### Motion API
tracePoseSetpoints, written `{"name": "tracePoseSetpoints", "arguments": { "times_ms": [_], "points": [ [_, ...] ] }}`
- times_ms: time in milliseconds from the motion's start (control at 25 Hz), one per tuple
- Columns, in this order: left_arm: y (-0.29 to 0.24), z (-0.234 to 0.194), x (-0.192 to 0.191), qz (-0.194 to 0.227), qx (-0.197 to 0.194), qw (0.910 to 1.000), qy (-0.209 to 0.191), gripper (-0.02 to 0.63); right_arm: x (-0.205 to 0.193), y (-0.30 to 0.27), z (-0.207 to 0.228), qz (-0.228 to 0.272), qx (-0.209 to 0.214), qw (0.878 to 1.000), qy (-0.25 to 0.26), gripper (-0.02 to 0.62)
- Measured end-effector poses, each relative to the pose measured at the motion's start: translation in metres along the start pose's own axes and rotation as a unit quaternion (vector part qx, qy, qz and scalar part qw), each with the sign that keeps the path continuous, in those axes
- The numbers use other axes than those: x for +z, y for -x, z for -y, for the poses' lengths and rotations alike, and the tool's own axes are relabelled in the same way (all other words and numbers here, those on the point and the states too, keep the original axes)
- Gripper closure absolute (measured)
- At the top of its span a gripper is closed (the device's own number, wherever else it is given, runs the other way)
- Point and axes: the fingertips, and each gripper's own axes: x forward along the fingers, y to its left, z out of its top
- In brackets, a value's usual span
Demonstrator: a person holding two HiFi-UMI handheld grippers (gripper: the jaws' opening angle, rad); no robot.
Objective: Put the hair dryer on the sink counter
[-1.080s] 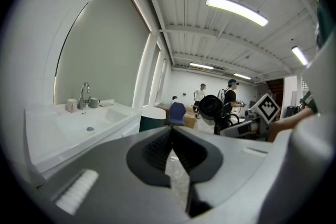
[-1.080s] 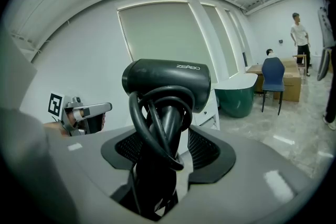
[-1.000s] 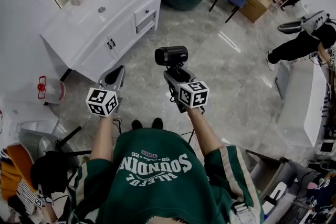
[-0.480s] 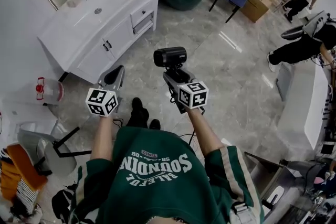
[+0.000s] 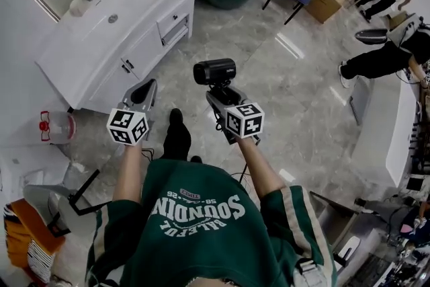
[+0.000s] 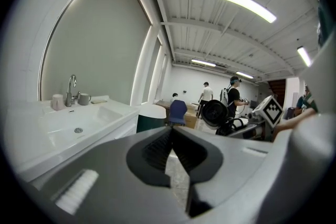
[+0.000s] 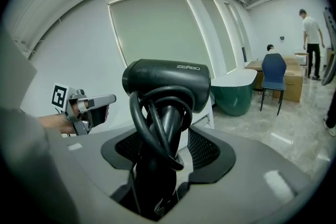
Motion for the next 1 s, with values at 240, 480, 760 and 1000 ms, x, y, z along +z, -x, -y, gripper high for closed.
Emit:
{"name": "tracePoseSetpoints", "arguments": {
  "times_ms": [240, 480, 760, 1000],
  "points": [
    [-0.070, -0.052, 0.021, -0.012, -0.019, 0.9997, 0.001, 0.555, 0.040, -0.063, 0.029, -0.010, -0.016, 1.000, -0.006, 0.345],
    [-0.134, -0.117, 0.065, -0.007, -0.039, 0.9992, -0.012, 0.555, 0.104, -0.137, 0.044, -0.001, -0.023, 1.000, 0.000, 0.345],
    [-0.176, -0.187, 0.095, 0.000, -0.035, 0.9993, -0.013, 0.555, 0.158, -0.210, 0.049, 0.012, -0.016, 1.000, 0.007, 0.345],
    [-0.200, -0.234, 0.097, -0.005, -0.012, 0.9999, 0.002, 0.555, 0.188, -0.266, 0.055, 0.004, 0.005, 1.000, 0.018, 0.345]
  ]
}}
